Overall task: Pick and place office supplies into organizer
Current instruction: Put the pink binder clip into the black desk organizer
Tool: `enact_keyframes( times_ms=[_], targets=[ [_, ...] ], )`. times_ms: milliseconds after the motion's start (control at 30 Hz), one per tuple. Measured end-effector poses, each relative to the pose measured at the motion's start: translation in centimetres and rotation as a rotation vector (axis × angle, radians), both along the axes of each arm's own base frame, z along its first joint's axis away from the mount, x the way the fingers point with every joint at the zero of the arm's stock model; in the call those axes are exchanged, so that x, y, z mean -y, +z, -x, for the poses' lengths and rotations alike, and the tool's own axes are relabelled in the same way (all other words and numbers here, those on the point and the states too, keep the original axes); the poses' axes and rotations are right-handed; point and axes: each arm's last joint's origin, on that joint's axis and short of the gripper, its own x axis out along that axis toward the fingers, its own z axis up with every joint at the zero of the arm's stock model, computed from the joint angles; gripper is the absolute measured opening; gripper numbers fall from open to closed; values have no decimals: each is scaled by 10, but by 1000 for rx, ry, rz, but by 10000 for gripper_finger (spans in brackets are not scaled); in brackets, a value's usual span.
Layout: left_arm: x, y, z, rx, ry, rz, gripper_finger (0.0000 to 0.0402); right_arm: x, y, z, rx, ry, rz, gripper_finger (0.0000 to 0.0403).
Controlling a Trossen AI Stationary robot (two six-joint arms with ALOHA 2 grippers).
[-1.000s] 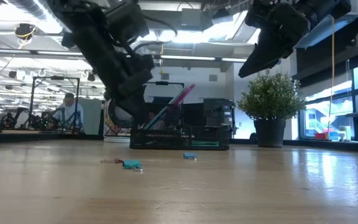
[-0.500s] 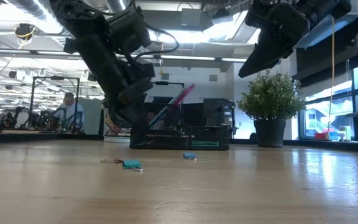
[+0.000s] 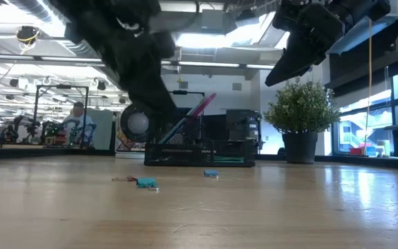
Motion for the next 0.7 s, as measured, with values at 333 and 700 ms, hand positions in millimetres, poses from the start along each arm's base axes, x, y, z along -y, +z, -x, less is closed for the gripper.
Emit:
enact_keyframes(
  times_ms=[333, 700],
  targets=[
    [71, 27, 9, 170, -297, 7, 130, 0, 0, 0, -1, 1, 1, 107],
    [121, 2, 19, 57, -243, -45, 130, 0, 0, 0, -1, 2, 2, 107]
  ],
)
